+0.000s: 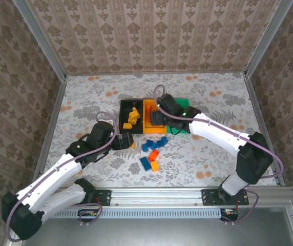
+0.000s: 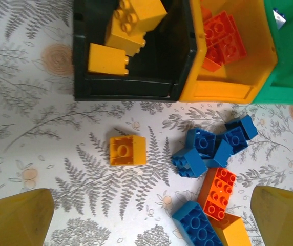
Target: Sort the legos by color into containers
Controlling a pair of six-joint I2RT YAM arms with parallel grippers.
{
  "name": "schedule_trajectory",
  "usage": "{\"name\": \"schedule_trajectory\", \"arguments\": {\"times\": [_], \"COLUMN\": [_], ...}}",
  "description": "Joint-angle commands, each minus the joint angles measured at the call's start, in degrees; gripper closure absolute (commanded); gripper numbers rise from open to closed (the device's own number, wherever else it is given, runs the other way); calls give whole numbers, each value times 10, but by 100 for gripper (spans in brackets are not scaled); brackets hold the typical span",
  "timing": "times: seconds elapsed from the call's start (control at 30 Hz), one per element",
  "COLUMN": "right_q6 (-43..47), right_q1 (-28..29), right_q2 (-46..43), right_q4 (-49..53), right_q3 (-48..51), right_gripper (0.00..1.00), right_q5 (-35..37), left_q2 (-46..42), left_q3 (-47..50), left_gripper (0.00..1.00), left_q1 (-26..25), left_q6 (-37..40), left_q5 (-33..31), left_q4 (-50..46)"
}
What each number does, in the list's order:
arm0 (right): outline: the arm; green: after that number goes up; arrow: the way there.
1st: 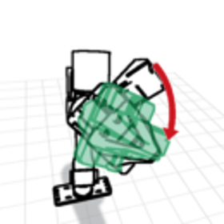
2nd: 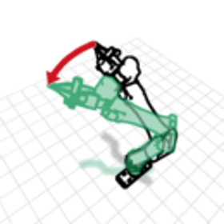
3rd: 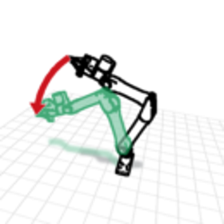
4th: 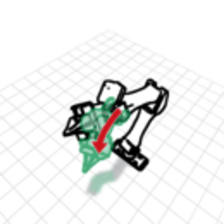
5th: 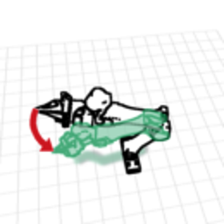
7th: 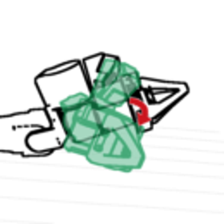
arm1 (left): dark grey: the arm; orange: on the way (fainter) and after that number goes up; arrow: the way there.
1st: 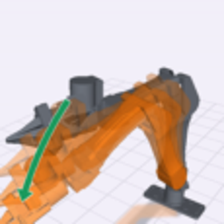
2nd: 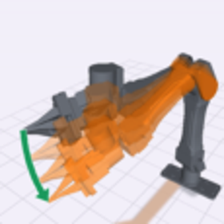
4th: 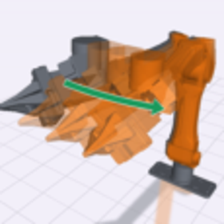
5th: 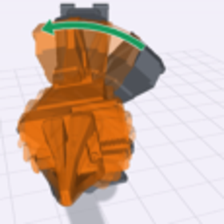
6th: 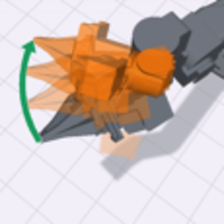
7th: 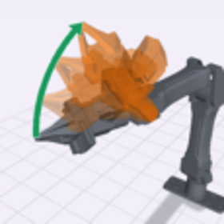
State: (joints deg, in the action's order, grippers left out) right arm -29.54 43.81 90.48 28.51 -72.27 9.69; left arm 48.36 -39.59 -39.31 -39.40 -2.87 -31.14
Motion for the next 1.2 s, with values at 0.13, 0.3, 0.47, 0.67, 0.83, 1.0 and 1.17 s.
{"name": "schedule_trajectory", "arguments": {"times": [0.13, 0.3, 0.47, 0.67, 0.83, 1.0, 1.17], "right_q6": [5, -9, 6, 24, 35, 38, 32], "right_q1": [109, 161, 190, 187, 183, 183, 196], "right_q2": [32, 71, 113, 150, 172, 192, 208], "right_q4": [56, 38, 32, 36, 48, 77, 108], "right_q3": [45, 48, 25, -2, -21, -30, -29], "right_gripper": [33, 34, 35, 37, 38, 41, 44], "right_q5": [-87, -104, -88, -42, -20, -19, -3], "left_q2": [-65, -88, -95, -111, -112, -117, -118], "left_q3": [-8, 0, 1, 7, 14, 21, 25], "left_gripper": [0, 0, 0, 0, 0, 0, 0], "left_q1": [18, 28, 36, 42, 46, 49, 56], "left_q6": [10, 12, 12, 12, 8, 9, 11], "left_q5": [-55, -54, -53, -47, -40, -39, -32], "left_q4": [-80, -94, -106, -106, -107, -103, -102]}}
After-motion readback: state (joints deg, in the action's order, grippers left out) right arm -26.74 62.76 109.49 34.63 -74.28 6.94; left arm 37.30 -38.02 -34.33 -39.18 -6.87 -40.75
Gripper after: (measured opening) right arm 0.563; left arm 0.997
